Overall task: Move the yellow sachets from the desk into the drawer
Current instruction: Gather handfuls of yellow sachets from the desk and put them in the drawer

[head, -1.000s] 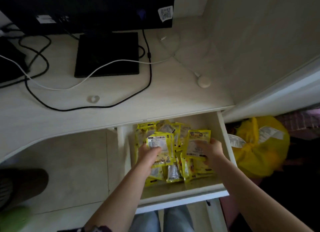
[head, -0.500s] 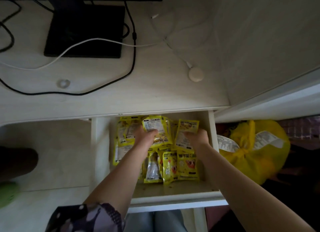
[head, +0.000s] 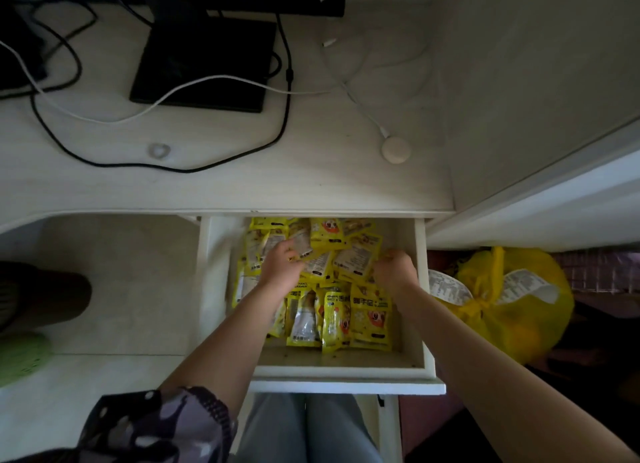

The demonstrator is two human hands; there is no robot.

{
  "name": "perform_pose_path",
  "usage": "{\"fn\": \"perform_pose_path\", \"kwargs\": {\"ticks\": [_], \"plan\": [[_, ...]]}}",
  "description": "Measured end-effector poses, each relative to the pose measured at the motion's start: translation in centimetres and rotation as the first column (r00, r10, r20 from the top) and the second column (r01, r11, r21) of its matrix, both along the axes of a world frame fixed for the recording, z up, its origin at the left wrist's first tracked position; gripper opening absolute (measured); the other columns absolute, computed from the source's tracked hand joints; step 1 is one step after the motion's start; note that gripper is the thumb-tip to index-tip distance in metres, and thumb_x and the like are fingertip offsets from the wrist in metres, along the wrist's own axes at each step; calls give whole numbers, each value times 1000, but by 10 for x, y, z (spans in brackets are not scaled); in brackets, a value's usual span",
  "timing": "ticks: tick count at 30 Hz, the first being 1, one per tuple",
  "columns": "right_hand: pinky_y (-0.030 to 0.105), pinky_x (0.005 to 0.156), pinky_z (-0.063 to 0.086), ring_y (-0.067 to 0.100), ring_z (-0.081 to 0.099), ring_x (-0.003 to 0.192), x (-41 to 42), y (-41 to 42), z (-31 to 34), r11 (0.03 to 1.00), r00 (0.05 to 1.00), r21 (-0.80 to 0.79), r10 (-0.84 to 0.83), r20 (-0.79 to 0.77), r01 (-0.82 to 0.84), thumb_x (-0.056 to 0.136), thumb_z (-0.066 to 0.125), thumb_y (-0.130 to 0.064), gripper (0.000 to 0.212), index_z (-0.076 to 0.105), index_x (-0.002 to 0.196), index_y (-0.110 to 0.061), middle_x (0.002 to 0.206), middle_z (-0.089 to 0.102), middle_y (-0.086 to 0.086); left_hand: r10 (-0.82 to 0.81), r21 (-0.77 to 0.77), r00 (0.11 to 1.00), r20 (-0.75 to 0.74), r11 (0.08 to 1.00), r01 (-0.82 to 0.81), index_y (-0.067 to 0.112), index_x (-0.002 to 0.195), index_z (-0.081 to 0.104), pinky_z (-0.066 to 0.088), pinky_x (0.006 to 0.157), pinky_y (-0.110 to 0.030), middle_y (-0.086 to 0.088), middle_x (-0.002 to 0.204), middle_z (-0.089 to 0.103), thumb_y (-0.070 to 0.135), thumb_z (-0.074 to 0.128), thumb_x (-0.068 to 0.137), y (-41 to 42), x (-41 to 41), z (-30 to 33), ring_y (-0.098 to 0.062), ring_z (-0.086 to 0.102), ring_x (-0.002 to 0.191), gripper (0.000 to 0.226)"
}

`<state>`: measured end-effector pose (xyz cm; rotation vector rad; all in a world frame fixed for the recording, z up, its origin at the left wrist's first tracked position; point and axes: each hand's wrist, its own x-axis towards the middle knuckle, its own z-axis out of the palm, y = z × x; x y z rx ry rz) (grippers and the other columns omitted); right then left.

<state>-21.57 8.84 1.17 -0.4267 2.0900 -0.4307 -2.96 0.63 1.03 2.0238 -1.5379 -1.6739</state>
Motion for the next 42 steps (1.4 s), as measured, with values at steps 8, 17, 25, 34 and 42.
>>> {"fn": "perform_pose_path", "kwargs": {"ticks": [8,17,25,34,42], "plan": [[31,62,52,29,63,84,36,-4,56,942,941,-101,302,-155,-319,91,46,-10,43,48,133,-9,113,63,14,0,-201,988,154,979,32,17,125,58,46,65,-24,-2,108,68,12,57,90,26,64,53,-11,59,76,35],[28,79,45,25,58,113,135,-7,84,712,719,-123,660,-219,-691,94,48,-17,40,46,133,-12,129,57,7,194,-333,963,189,935,-123,16,116,63,51,82,-31,-9,99,70,13,51,91,84,152,86,-24,65,93,27],[36,91,49,25,56,113,238,-5,93,434,460,-154,832,-309,-888,93,49,-15,34,50,126,-11,124,59,8,382,-385,897,224,880,-279,21,119,60,48,79,-23,-1,107,68,20,48,96,129,251,95,-13,62,96,26],[35,93,44,30,54,114,391,-24,98,218,252,-131,892,-376,-967,92,46,-15,38,50,129,-8,124,56,14,441,-446,814,379,857,-257,23,118,60,48,77,-23,1,104,64,24,50,95,154,400,106,-11,59,90,25],[34,97,45,24,53,114,508,-50,106,140,193,-160,900,-392,-977,94,43,-18,39,48,132,-8,127,55,11,502,-474,756,419,832,-290,23,120,58,49,78,-25,3,106,65,25,50,96,150,511,113,-12,58,96,26]]}}
